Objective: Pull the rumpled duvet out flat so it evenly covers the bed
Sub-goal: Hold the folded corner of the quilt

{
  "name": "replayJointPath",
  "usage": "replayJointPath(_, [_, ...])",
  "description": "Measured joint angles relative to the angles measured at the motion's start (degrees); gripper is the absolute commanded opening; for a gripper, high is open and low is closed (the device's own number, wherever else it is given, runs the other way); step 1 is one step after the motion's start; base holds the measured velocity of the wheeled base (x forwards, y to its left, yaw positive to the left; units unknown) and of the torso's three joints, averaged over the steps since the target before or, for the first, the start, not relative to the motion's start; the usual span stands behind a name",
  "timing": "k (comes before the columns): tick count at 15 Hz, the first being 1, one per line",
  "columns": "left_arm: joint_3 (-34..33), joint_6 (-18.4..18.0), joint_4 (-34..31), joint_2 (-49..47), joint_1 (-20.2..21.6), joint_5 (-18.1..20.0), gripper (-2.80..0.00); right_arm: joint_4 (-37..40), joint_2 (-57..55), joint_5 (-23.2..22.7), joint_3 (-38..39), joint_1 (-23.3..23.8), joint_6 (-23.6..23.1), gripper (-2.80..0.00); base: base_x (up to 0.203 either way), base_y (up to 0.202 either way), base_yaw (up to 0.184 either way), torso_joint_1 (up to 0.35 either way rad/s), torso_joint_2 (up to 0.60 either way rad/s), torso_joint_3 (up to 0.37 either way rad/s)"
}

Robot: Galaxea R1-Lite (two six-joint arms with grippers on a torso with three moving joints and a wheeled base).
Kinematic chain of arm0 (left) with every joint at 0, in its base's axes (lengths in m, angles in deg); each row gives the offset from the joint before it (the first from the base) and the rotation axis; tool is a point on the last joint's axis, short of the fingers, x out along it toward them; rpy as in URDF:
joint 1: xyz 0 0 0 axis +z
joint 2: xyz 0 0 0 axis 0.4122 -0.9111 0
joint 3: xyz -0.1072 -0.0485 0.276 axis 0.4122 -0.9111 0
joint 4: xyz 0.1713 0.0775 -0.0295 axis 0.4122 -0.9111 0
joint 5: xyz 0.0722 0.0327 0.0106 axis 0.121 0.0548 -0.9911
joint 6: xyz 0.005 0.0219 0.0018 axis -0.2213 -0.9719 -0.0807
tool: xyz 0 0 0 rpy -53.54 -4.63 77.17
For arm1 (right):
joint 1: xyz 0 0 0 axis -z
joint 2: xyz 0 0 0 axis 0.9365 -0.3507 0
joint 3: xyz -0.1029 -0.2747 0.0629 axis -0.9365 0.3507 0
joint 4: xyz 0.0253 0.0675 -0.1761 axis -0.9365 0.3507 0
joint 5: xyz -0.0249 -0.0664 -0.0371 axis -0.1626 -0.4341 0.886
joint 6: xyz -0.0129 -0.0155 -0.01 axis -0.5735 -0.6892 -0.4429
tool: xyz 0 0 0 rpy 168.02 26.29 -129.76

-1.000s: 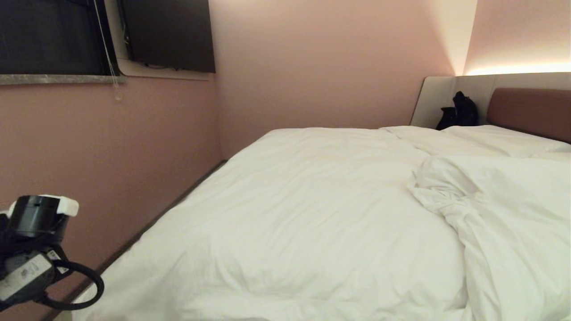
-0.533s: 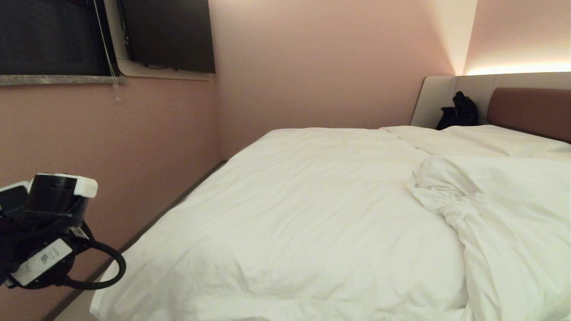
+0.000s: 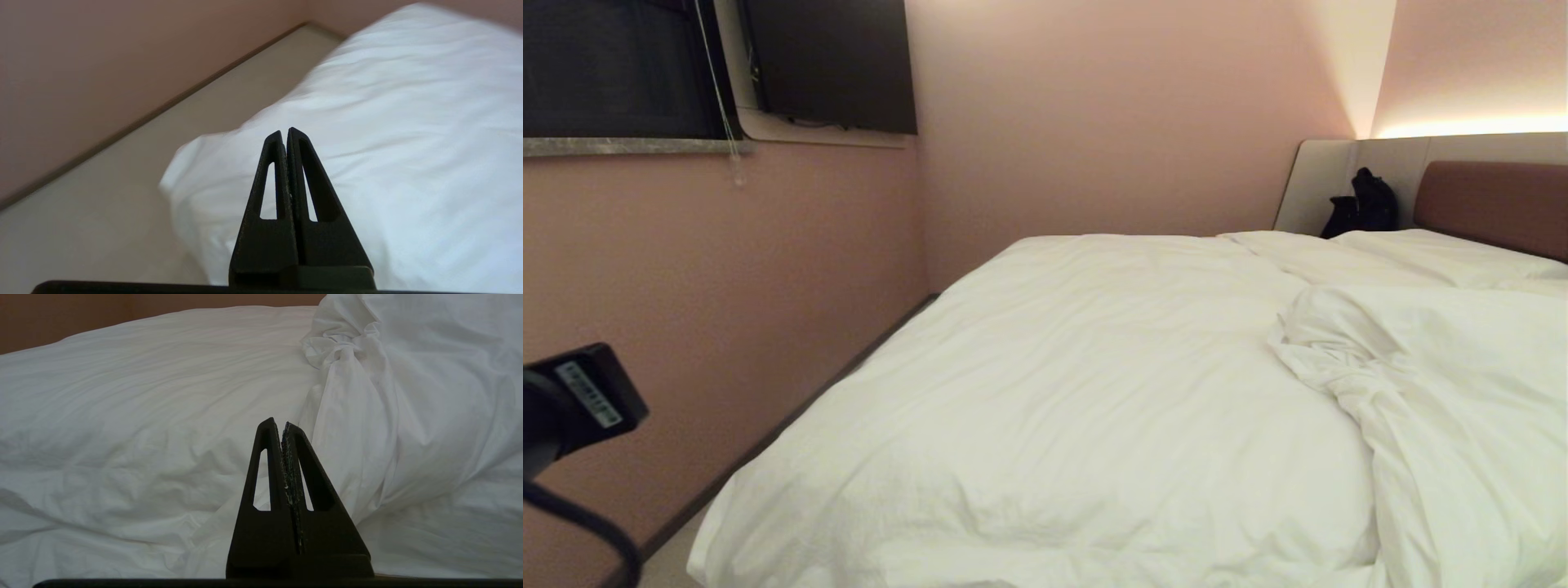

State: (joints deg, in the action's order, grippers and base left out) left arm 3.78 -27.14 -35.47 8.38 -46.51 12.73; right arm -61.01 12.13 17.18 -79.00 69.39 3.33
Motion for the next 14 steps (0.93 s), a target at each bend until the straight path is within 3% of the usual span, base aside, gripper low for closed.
replayJointPath(4, [-4.31, -9.86, -3.66, 17.03, -2.09, 4.86, -2.80, 0.00, 0.00, 0.00, 0.00, 0.00, -0.02, -2.80, 0.000, 0.000, 0.000, 0.000, 0.00, 0.000])
replayJointPath(6, [-5.71, -12.65, -6.55, 22.29, -1.98, 5.66, -2.80, -0.02, 0.00, 0.00, 0.00, 0.00, 0.00, -2.80, 0.000, 0.000, 0.000, 0.000, 0.00, 0.000])
replayJointPath(8, [-6.83, -13.38, -8.56, 27.57, 2.07, 5.71, -2.80, 0.00, 0.00, 0.00, 0.00, 0.00, 0.04, -2.80, 0.000, 0.000, 0.000, 0.000, 0.00, 0.000])
replayJointPath(11, [-9.86, -13.99, -9.55, 35.86, 12.45, 6.57, -2.80, -0.02, 0.00, -0.01, 0.00, 0.00, 0.05, -2.80, 0.000, 0.000, 0.000, 0.000, 0.00, 0.000])
replayJointPath(14, [-14.96, -15.13, -9.97, 44.09, 19.31, 11.61, -2.80, 0.00, 0.00, 0.00, 0.00, 0.00, 0.02, -2.80, 0.000, 0.000, 0.000, 0.000, 0.00, 0.000])
